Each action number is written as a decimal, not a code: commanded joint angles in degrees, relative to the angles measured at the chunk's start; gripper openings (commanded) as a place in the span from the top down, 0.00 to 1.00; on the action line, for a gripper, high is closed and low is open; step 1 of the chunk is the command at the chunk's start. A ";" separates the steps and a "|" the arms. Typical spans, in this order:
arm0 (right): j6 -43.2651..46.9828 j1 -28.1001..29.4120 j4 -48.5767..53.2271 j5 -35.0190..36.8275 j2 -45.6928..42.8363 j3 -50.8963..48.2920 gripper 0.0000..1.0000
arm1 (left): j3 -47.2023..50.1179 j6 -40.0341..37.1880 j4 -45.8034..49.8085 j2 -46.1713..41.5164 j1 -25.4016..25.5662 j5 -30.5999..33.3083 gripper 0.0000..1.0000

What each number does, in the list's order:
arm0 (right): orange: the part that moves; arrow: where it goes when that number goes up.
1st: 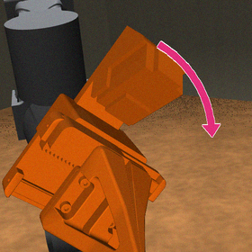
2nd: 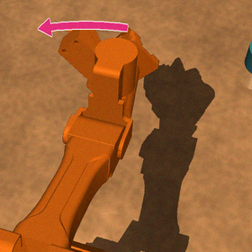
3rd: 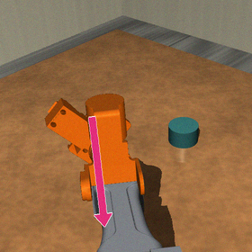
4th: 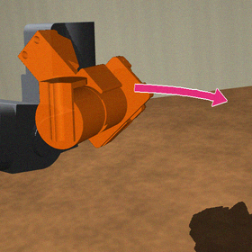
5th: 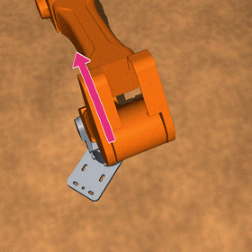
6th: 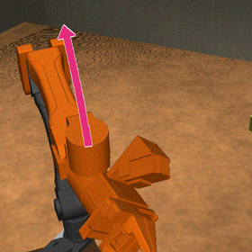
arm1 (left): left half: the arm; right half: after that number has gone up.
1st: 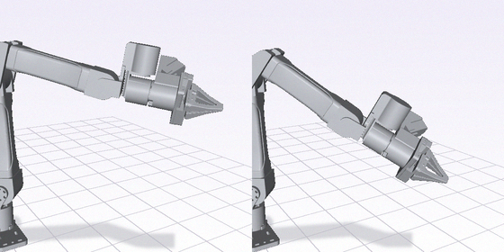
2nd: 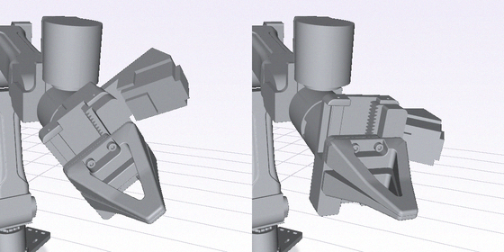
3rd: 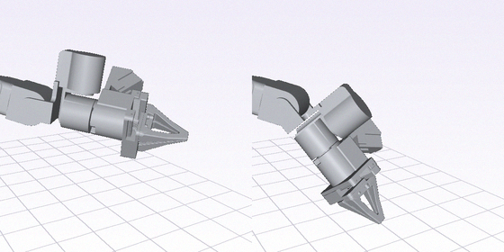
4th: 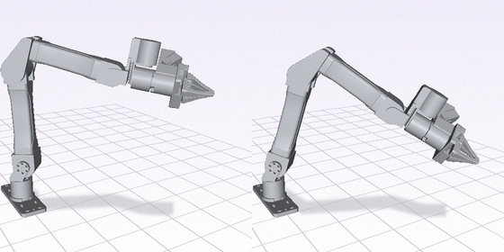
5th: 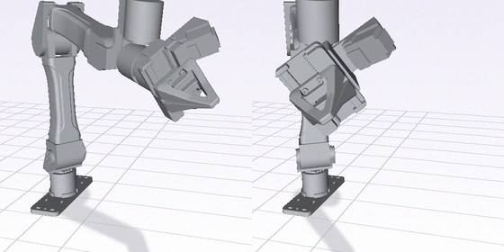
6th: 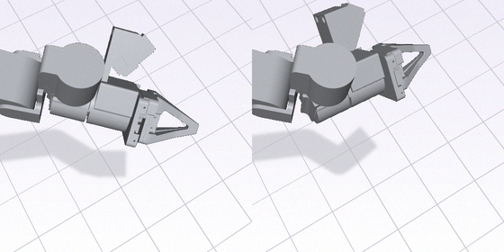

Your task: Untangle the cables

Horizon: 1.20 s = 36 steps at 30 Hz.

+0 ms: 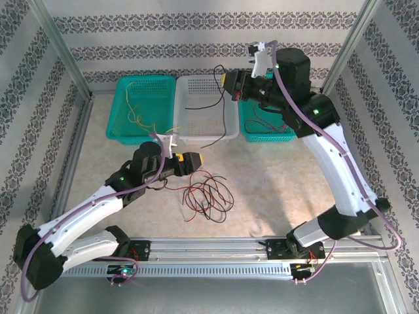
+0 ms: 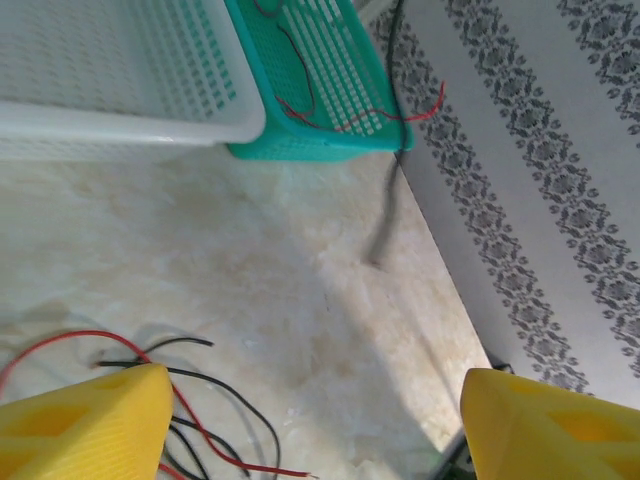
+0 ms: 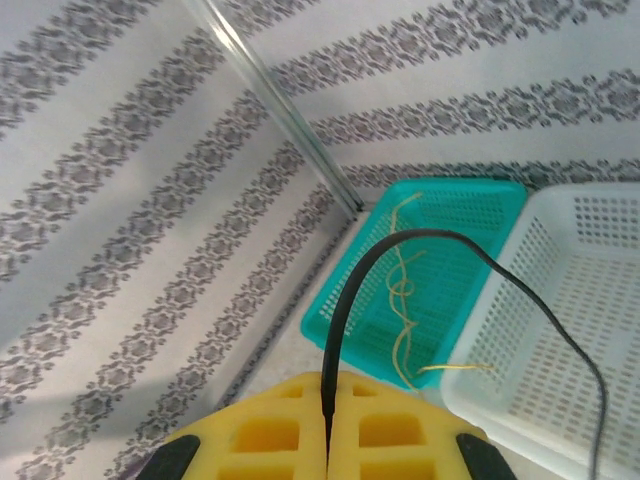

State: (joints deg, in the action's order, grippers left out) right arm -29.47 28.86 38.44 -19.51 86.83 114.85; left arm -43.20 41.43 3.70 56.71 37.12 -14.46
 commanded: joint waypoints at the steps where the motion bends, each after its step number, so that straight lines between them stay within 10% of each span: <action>1: 2.04 -1.58 0.85 -1.62 3.98 4.28 1.00 | 0.30 -2.53 9.19 -4.31 -0.12 8.20 0.21; 12: 5.06 -4.19 6.41 -0.26 21.28 19.18 1.00 | -2.05 -4.67 16.91 -9.24 -0.30 15.10 0.16; 17: 3.31 -6.55 12.23 -1.65 31.95 28.38 0.70 | -2.15 -3.61 19.14 -9.47 -0.46 19.63 0.16; 21: 3.87 -6.37 16.00 -0.22 35.53 31.86 0.64 | -2.70 -4.00 19.41 -9.71 -0.65 20.63 0.14; 36: 4.93 4.74 3.71 11.12 7.69 -19.25 0.60 | -3.27 -4.60 17.11 -2.87 -1.43 14.84 0.17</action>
State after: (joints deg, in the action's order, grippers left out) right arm -23.79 31.66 46.50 -11.55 100.86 104.03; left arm -45.87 37.30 22.22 53.36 36.62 2.13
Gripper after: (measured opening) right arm 0.395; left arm 0.837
